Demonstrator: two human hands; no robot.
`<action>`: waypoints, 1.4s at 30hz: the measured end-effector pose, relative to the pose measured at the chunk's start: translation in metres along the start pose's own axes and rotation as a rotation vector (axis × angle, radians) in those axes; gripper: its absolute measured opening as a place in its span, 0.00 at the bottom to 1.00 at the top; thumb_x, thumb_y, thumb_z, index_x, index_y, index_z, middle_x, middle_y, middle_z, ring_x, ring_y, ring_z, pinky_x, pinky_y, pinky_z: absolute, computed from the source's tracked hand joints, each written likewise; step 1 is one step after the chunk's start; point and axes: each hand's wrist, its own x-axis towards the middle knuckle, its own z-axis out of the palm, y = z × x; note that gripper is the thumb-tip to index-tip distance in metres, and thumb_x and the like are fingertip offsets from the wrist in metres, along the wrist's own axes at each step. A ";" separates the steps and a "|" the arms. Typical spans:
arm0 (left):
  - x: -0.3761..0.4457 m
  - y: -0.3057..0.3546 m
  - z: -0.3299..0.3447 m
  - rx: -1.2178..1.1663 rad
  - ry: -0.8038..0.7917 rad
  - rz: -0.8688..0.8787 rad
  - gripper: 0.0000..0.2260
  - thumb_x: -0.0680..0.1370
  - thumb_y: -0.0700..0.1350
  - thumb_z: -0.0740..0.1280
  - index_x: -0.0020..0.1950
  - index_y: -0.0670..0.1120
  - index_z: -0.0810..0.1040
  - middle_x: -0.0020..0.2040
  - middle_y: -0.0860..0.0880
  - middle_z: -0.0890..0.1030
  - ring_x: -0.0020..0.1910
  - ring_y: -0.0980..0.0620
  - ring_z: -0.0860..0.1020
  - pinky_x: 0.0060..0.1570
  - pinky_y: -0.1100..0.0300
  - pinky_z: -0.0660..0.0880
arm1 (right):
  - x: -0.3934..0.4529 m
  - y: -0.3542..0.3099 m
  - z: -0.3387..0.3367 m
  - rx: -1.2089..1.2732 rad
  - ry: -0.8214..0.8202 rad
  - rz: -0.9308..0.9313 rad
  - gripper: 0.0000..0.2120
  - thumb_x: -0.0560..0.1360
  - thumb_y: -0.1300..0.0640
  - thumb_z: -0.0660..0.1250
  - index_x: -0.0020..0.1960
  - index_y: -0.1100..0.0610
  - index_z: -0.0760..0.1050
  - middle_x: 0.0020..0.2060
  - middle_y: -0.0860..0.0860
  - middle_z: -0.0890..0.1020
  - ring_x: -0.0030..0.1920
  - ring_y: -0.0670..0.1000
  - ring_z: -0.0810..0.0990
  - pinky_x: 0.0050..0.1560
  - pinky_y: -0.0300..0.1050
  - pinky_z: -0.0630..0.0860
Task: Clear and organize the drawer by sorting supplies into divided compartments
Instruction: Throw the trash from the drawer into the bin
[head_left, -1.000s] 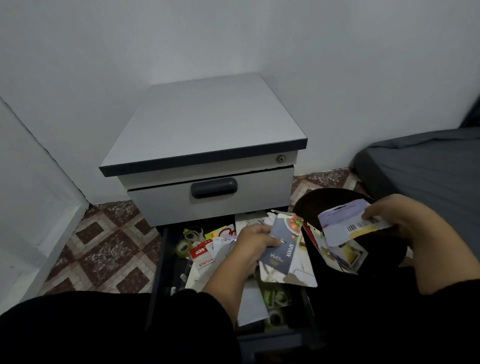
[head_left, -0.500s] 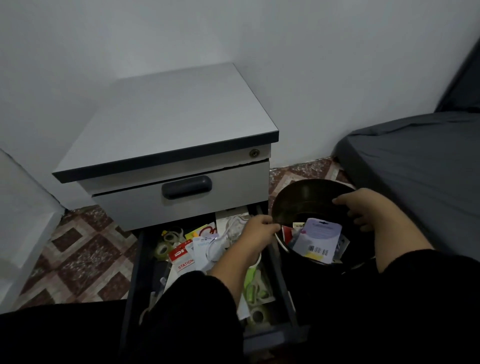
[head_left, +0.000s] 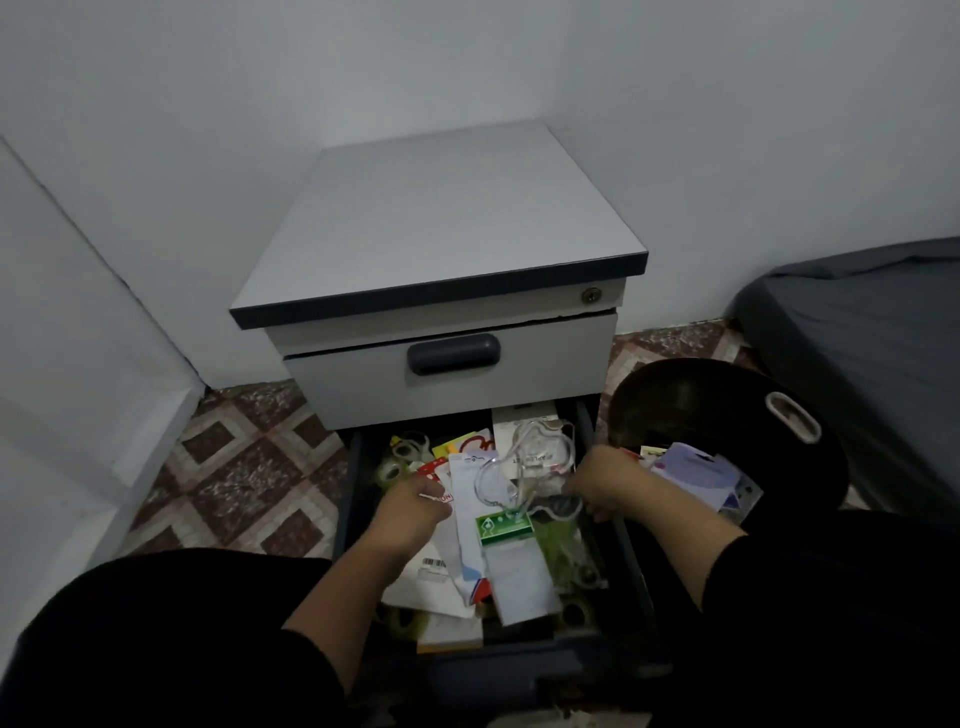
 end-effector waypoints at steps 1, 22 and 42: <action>0.001 -0.005 0.002 0.030 0.007 -0.015 0.11 0.76 0.39 0.68 0.58 0.44 0.76 0.57 0.44 0.76 0.50 0.48 0.76 0.49 0.58 0.73 | 0.002 0.001 0.010 -0.053 0.012 -0.011 0.12 0.76 0.60 0.65 0.36 0.56 0.68 0.39 0.55 0.76 0.45 0.56 0.77 0.46 0.46 0.75; 0.009 -0.030 0.035 0.728 -0.015 0.229 0.23 0.80 0.50 0.59 0.75 0.60 0.60 0.79 0.46 0.51 0.77 0.41 0.46 0.73 0.42 0.46 | 0.036 0.024 0.062 -0.117 0.113 -0.110 0.32 0.79 0.55 0.63 0.78 0.50 0.51 0.67 0.63 0.64 0.60 0.63 0.73 0.61 0.49 0.70; 0.006 -0.030 0.037 0.864 -0.180 0.381 0.29 0.73 0.33 0.59 0.69 0.56 0.71 0.75 0.50 0.61 0.77 0.44 0.50 0.75 0.46 0.45 | 0.027 0.015 0.064 0.190 -0.070 0.019 0.41 0.49 0.42 0.69 0.59 0.59 0.78 0.54 0.56 0.81 0.53 0.55 0.81 0.57 0.49 0.78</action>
